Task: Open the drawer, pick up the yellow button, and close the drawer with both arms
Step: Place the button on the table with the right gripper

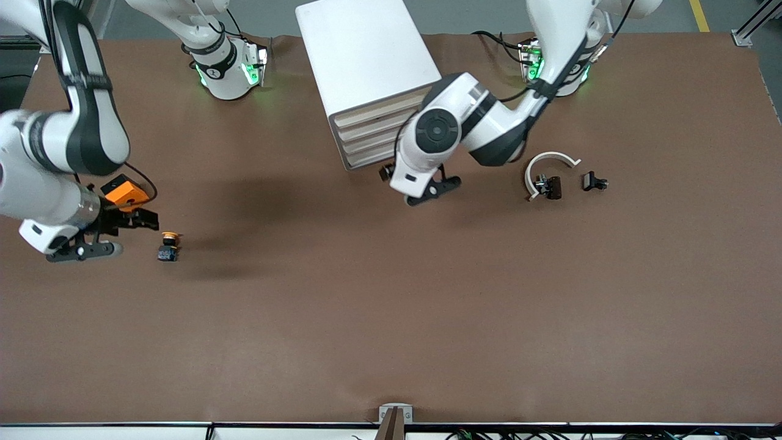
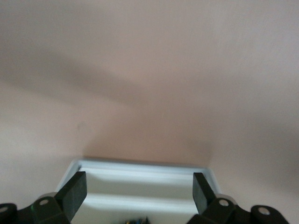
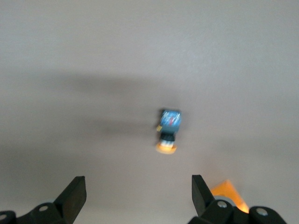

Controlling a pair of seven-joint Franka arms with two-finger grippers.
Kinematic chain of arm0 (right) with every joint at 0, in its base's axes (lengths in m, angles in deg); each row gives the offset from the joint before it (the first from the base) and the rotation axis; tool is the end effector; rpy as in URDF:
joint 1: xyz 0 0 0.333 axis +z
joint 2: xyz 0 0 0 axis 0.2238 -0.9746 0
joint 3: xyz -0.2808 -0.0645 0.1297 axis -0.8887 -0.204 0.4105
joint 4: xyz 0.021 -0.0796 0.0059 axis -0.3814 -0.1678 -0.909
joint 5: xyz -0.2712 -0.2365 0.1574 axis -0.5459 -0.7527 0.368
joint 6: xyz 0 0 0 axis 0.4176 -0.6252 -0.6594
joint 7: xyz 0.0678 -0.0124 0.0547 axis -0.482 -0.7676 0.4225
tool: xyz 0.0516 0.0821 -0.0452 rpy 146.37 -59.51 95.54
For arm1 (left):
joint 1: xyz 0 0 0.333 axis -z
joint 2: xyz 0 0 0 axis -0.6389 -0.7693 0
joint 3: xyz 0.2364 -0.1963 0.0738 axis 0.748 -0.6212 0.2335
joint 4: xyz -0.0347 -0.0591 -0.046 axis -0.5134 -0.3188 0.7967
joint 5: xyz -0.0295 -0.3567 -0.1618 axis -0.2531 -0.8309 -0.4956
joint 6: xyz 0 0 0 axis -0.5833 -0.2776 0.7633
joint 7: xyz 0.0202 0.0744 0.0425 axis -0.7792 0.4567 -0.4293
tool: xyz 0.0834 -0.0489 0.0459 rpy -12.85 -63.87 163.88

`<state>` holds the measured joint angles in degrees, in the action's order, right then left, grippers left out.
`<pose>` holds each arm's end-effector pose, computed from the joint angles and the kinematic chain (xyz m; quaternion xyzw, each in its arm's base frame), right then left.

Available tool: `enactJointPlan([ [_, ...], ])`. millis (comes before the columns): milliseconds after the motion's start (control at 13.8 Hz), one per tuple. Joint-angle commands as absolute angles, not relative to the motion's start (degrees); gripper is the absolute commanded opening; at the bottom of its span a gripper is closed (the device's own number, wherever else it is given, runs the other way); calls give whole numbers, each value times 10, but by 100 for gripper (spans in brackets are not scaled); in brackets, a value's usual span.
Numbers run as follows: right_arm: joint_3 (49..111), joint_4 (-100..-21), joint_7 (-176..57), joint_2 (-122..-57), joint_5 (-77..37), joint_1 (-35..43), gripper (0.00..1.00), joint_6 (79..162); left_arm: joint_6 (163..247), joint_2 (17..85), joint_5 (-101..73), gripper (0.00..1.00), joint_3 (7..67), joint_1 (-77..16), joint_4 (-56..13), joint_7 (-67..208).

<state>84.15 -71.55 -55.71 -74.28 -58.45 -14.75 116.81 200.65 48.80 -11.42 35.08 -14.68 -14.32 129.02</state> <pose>0.5818 -0.0337 0.4109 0.9970 0.0564 -0.0533 0.0079 0.4869 -0.4566 0.3555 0.9675 0.2104 -0.1364 0.0325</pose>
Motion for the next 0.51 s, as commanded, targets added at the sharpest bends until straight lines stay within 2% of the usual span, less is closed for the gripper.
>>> enactJointPlan([
  [0, 842, -704, -621, -681, -598, -110, 100, 1085, 2000, 492, -46, 100, 348, -182, -112, 1290],
  [218, 843, -598, -632, -678, -598, -94, 100, 955, 1999, 497, 12, 100, 348, -243, -99, 1288],
  [436, 843, -523, -636, -678, -597, -81, 100, 889, 1995, 495, 57, 100, 348, -291, -74, 1269],
])
